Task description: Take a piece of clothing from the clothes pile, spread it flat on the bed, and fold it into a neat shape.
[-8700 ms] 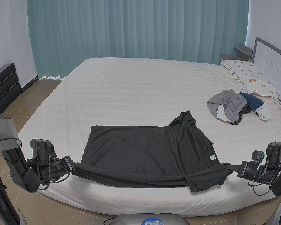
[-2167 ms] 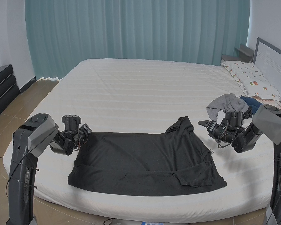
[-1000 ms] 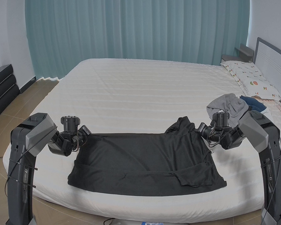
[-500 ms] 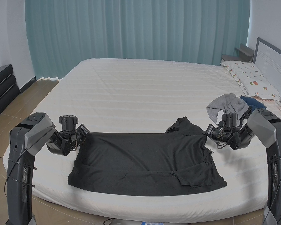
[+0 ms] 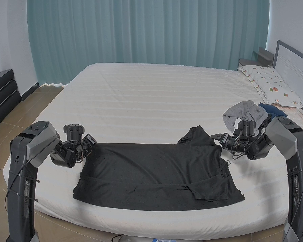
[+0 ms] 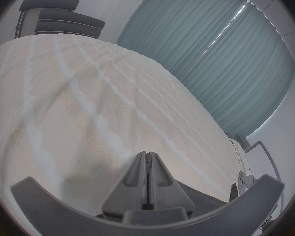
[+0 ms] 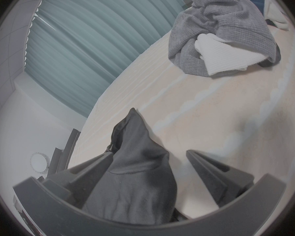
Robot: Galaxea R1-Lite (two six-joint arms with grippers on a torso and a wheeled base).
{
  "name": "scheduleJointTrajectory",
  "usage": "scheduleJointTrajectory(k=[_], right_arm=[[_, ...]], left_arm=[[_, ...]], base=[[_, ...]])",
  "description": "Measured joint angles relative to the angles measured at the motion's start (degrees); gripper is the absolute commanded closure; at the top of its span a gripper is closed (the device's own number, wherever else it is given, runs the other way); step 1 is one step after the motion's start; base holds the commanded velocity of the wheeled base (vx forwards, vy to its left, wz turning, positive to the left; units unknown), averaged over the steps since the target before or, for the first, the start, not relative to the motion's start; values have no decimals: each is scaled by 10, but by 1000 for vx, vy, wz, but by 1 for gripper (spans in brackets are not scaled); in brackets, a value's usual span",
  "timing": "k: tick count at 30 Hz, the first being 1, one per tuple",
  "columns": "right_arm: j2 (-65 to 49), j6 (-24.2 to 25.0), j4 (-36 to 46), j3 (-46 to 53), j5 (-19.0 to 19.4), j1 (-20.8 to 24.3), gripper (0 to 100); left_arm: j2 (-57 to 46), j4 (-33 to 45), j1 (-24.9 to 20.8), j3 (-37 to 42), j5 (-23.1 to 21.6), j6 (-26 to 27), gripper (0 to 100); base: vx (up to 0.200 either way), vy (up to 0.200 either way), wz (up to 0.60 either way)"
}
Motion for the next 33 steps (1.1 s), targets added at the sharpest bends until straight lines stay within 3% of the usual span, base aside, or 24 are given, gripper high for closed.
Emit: scheduleJointTrajectory(k=[12,19,32,33], right_arm=[[50,3,84,-141,-5,24,0],[84,3,84,-177,-37,36,0],[91,3,85,-193,-40,17,0],[91,3,85,-193,-41,16,100]], left_arm=[[0,-2,-1,8,0,0,100],[-1,-2,-1,9,-1,0,100],[-1,-2,-2,9,-1,0,100],[-1,-1,-2,9,-1,0,100]], base=[[0,0,0],[0,0,0],[0,0,0],[0,0,0]])
